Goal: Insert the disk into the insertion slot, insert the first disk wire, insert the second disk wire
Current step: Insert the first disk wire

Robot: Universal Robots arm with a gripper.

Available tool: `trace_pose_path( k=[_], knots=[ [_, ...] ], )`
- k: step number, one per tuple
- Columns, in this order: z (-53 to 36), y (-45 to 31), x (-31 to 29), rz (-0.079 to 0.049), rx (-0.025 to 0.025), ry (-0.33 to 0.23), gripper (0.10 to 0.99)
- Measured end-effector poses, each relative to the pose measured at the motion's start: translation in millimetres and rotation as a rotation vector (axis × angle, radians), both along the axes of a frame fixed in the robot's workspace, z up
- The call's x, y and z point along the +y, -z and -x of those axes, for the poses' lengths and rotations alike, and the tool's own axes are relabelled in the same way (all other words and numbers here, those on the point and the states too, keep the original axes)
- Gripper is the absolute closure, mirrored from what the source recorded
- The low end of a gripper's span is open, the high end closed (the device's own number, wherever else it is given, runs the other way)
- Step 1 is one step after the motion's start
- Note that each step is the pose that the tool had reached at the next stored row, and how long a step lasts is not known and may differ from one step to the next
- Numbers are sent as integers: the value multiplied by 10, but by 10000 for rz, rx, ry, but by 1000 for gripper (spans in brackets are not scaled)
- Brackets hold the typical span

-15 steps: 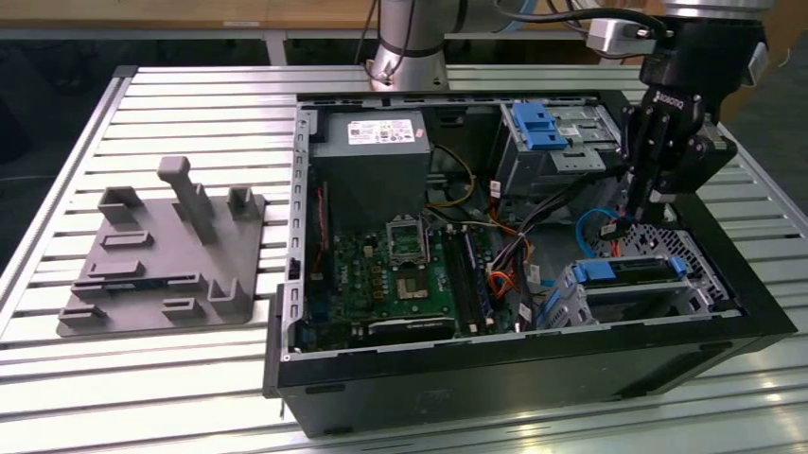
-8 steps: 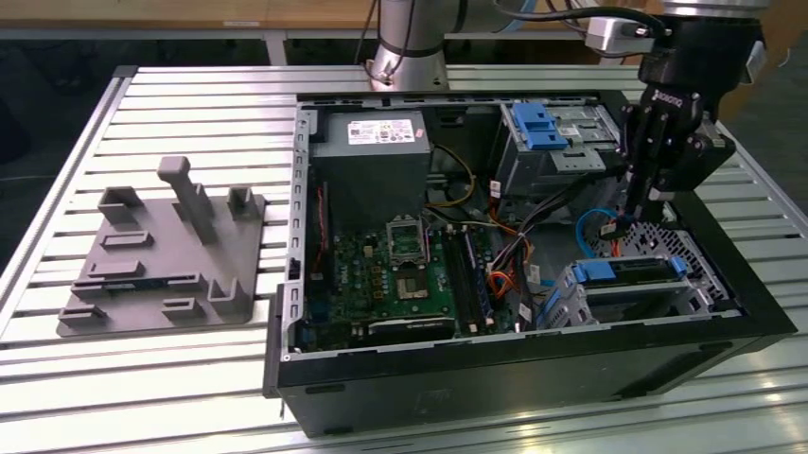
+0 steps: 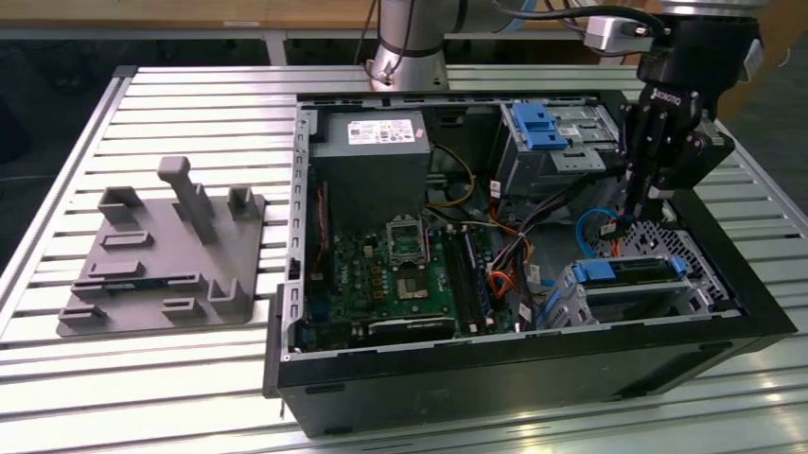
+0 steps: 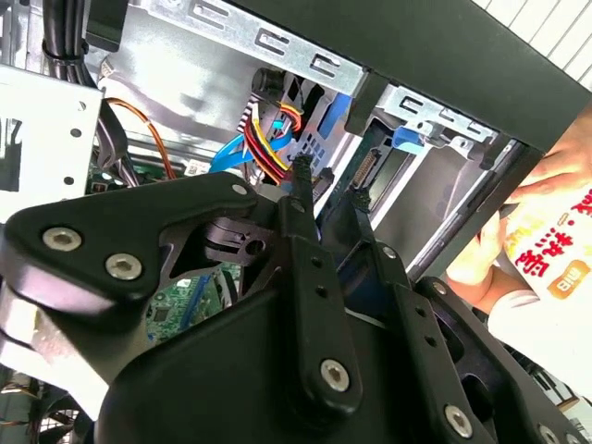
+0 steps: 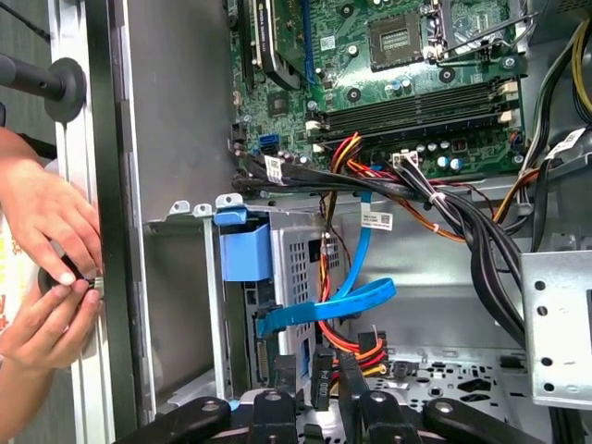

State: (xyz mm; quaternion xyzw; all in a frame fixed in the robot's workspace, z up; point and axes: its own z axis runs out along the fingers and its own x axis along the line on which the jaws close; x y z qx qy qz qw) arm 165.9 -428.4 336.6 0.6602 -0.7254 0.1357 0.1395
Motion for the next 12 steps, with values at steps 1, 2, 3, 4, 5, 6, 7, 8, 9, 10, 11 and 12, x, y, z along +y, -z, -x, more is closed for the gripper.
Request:
trace_pose_path(
  k=[1, 2, 3, 4, 5, 6, 7, 8, 9, 10, 11, 12],
  knots=[
    [0, 0, 1, 1, 0, -8, 765],
    [0, 1, 1, 1, 0, -14, 765],
    [0, 2, 2, 1, 0, -20, 780],
    [1, 3, 2, 3, 0, -26, 847],
    [1, 4, 2, 5, 0, -31, 910],
    [1, 5, 2, 6, 1, -36, 910],
    [1, 7, 2, 7, 1, -40, 910],
    [1, 9, 2, 7, 4, -44, 922],
    [1, 11, 2, 8, 7, -45, 922],
    [1, 12, 2, 10, 10, -48, 922],
    [2, 13, 2, 13, 14, -48, 922],
    [1, 14, 3, 13, 15, -49, 922]
  ],
)
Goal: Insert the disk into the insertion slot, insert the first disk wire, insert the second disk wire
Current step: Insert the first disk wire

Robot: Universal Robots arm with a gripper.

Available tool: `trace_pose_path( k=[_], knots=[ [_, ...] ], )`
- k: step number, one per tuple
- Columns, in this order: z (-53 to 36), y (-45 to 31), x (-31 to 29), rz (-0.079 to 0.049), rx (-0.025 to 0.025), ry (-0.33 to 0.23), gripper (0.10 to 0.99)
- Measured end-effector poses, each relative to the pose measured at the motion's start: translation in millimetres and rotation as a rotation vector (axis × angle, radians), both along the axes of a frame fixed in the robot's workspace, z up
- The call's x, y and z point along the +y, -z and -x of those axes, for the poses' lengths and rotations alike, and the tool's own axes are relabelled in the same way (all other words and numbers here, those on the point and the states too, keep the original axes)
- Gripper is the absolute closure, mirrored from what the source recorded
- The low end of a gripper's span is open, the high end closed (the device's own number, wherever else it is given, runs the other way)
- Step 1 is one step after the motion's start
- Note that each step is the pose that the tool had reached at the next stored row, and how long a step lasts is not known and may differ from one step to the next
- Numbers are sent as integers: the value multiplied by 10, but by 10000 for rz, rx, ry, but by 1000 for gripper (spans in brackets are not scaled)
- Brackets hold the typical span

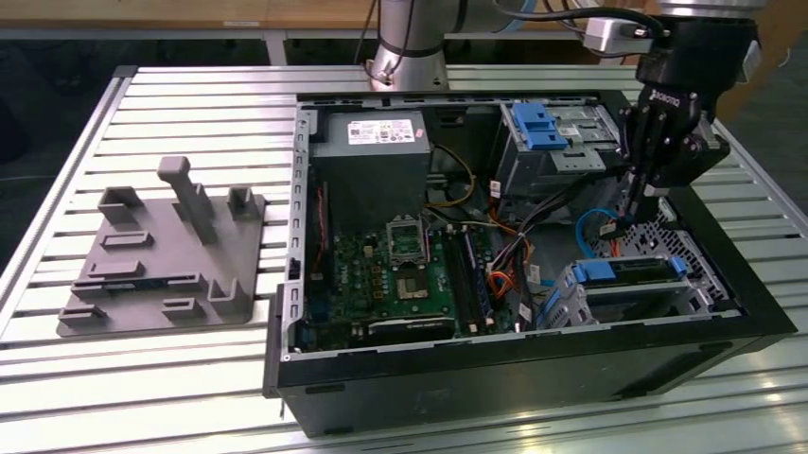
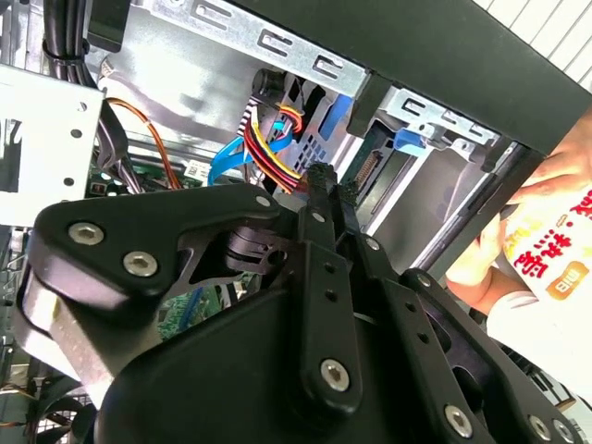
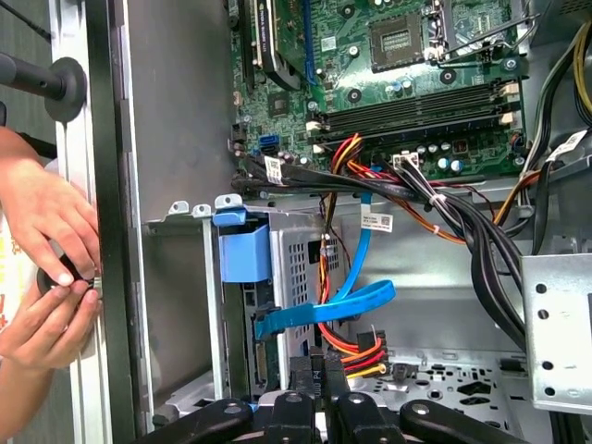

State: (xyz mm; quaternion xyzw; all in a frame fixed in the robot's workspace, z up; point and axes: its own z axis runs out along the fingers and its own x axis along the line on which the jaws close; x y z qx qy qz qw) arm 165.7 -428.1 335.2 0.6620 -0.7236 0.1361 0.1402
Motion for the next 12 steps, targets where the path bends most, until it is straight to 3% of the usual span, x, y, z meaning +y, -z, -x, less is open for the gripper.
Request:
trace_pose_path(
  k=[12],
  knots=[
    [0, 2, 12, 5, 5, -1, 922]
  ],
)
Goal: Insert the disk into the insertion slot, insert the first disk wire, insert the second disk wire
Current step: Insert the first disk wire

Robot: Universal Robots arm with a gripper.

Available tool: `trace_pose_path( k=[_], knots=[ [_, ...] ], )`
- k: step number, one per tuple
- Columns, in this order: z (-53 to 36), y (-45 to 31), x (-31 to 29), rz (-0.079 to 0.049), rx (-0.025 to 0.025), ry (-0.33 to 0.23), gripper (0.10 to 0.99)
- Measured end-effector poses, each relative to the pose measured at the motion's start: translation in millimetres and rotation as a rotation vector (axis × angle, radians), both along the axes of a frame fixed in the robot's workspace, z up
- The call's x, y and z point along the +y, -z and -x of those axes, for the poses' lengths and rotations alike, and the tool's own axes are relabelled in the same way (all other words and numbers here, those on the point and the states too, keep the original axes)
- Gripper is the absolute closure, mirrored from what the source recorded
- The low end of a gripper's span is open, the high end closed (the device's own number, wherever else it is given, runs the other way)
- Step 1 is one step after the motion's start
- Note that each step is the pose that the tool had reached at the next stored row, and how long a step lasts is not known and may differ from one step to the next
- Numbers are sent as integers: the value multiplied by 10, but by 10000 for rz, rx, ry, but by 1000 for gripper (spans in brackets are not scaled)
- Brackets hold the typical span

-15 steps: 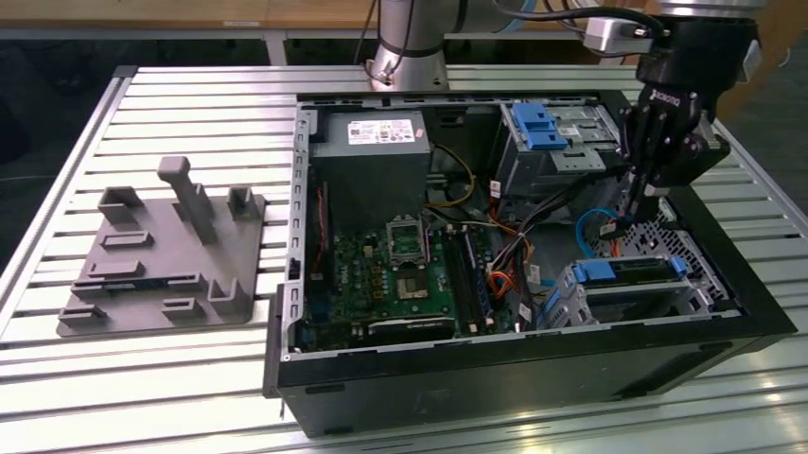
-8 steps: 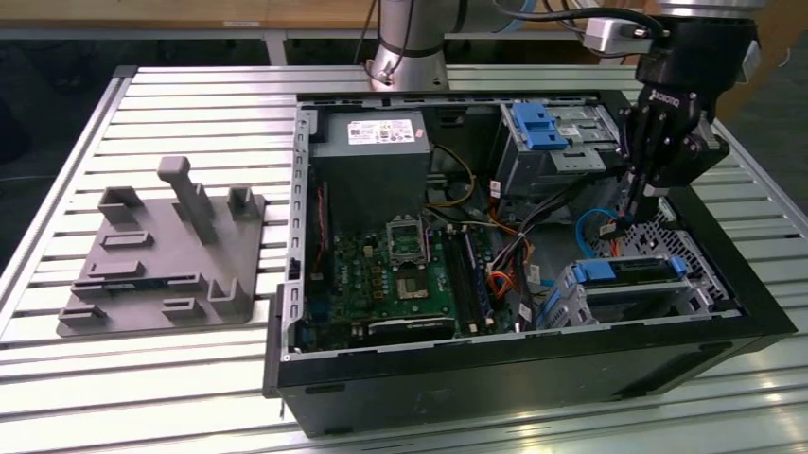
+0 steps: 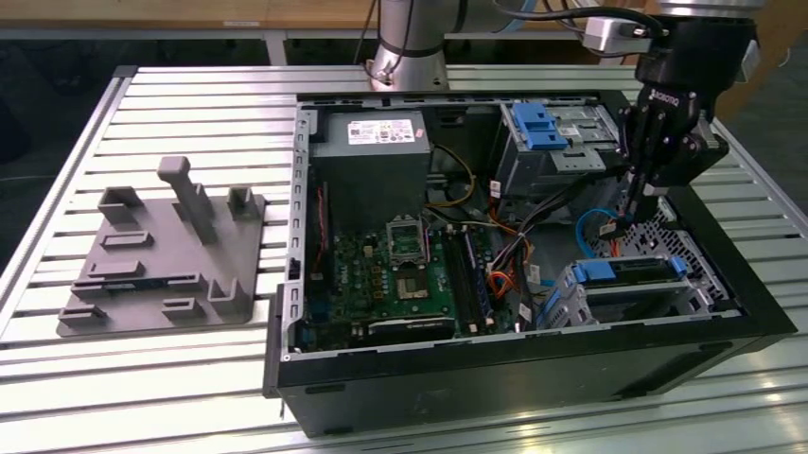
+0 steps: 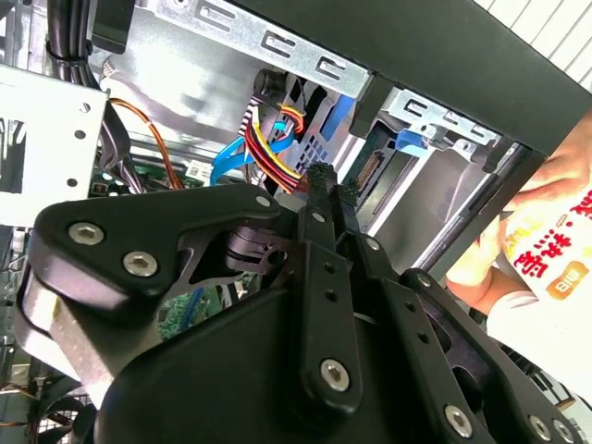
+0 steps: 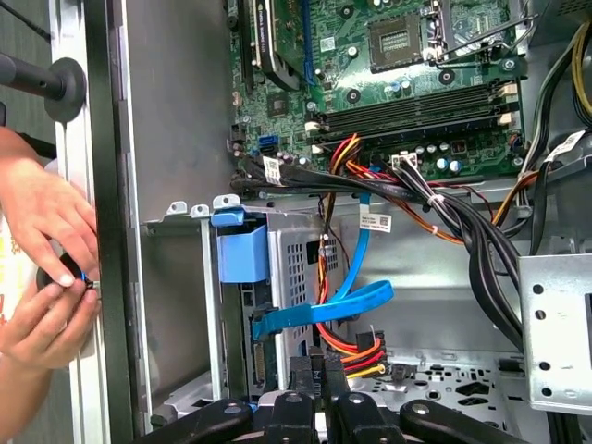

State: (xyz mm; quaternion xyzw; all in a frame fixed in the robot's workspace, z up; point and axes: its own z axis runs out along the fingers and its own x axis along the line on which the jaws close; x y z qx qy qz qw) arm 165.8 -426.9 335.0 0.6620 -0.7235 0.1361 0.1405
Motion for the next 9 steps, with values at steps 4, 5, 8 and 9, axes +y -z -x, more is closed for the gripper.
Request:
trace_pose_path(
  k=[4, 5, 8, 9],
  knots=[
    [-4, 2, 0, 0, 0, 407, 922],
    [-4, 3, 0, 0, 0, 587, 922],
    [-19, 5, 0, 0, 1, 866, 922],
    [-34, 5, 0, 0, 0, 866, 922]
  ],
)
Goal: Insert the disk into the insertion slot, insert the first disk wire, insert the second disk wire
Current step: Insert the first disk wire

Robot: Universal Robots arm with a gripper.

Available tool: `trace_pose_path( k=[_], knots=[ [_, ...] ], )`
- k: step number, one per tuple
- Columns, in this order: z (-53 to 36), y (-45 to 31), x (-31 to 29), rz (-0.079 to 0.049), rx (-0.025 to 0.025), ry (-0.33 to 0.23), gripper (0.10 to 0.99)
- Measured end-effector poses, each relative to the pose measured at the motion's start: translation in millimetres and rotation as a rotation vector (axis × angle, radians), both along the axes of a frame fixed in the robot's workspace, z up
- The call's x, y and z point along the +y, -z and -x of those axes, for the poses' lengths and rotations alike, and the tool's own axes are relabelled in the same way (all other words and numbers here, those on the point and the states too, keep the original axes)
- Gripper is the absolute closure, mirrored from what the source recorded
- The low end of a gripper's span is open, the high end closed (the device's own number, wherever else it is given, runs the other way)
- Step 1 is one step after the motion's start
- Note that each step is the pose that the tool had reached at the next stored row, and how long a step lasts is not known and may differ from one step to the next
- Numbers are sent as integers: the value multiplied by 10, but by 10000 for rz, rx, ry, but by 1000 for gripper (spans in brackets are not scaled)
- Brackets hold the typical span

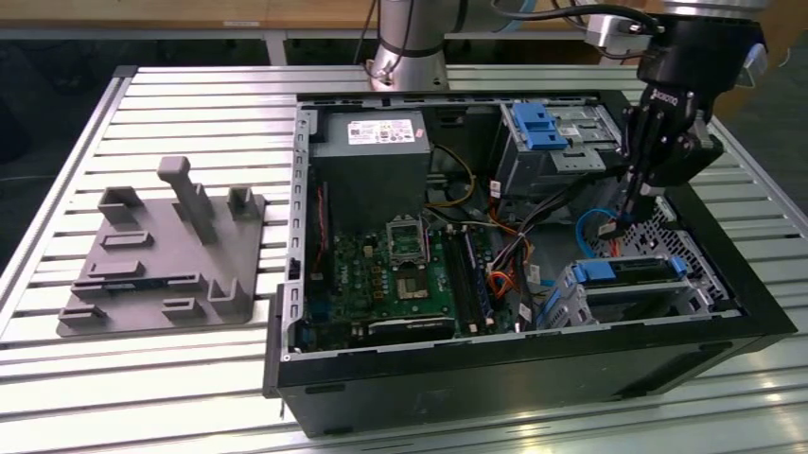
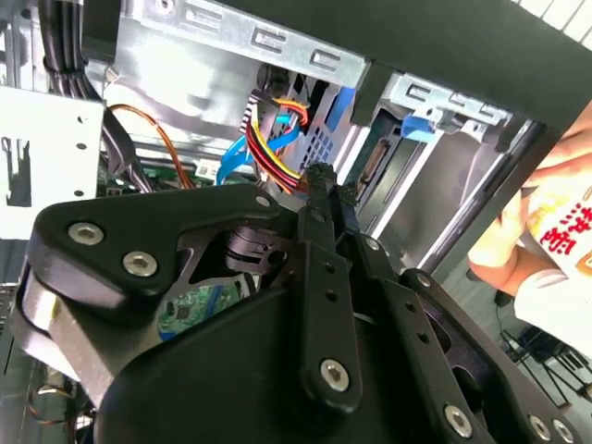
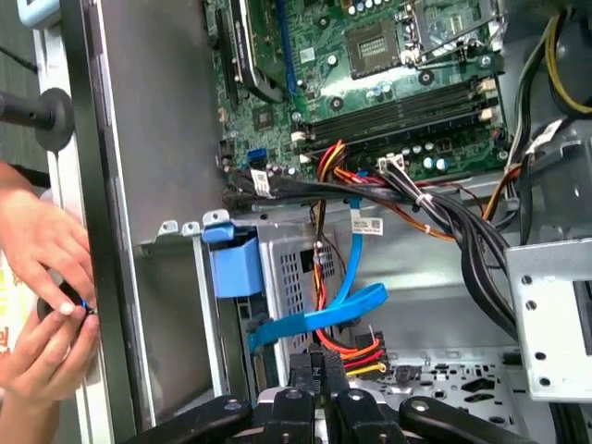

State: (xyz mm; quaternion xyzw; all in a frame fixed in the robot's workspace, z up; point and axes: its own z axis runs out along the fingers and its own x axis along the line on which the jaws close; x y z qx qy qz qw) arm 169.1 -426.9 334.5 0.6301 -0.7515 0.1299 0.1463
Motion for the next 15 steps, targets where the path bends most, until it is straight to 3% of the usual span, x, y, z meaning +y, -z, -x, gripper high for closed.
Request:
trace_pose_path(
  k=[6, 15],
  knots=[
    [-61, 0, -10, -12, 16, -1, 922],
    [-64, -1, -167, -268, 16, -1, 922]
  ],
)
